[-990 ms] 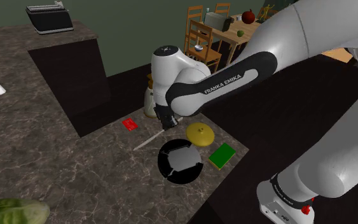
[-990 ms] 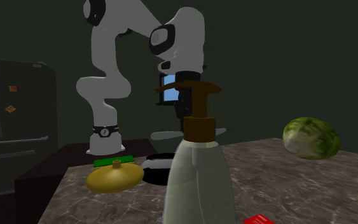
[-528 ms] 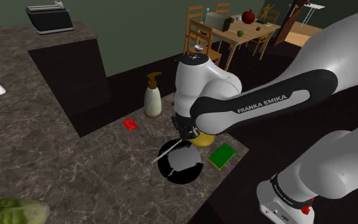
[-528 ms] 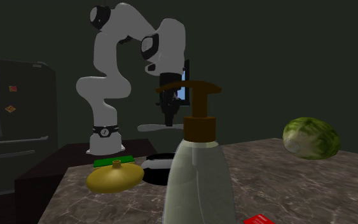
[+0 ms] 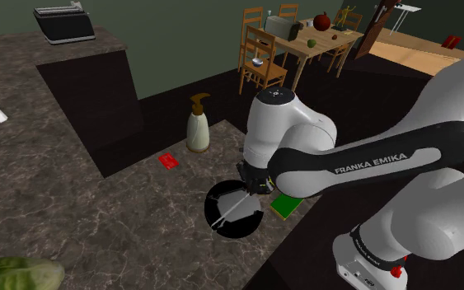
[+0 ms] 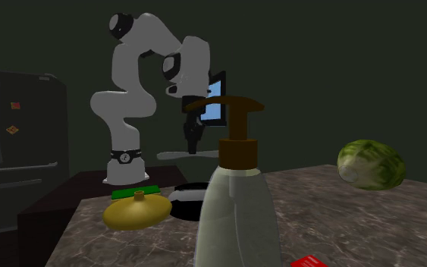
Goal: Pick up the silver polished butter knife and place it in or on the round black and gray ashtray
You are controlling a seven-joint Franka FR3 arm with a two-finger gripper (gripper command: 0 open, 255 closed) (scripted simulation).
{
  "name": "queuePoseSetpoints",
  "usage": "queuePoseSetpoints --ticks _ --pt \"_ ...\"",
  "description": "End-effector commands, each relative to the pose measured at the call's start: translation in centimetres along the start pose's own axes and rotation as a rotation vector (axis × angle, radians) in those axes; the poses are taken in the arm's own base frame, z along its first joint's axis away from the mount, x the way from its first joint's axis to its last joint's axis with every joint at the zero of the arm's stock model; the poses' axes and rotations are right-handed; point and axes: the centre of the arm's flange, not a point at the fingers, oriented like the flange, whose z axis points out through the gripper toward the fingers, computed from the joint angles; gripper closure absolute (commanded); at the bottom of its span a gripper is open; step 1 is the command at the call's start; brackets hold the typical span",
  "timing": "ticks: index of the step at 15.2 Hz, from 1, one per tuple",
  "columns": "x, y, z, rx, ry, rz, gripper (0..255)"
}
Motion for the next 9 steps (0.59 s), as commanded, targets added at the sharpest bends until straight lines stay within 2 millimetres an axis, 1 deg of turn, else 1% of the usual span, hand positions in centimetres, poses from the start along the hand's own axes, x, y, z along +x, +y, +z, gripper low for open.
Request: queuePoseSetpoints --ticks 1,9 --pt "0.1 0.0 1.2 0.001 0.0 0.0 255" --pt "-0.1 -0.1 5.4 0.001 0.0 0.0 255"
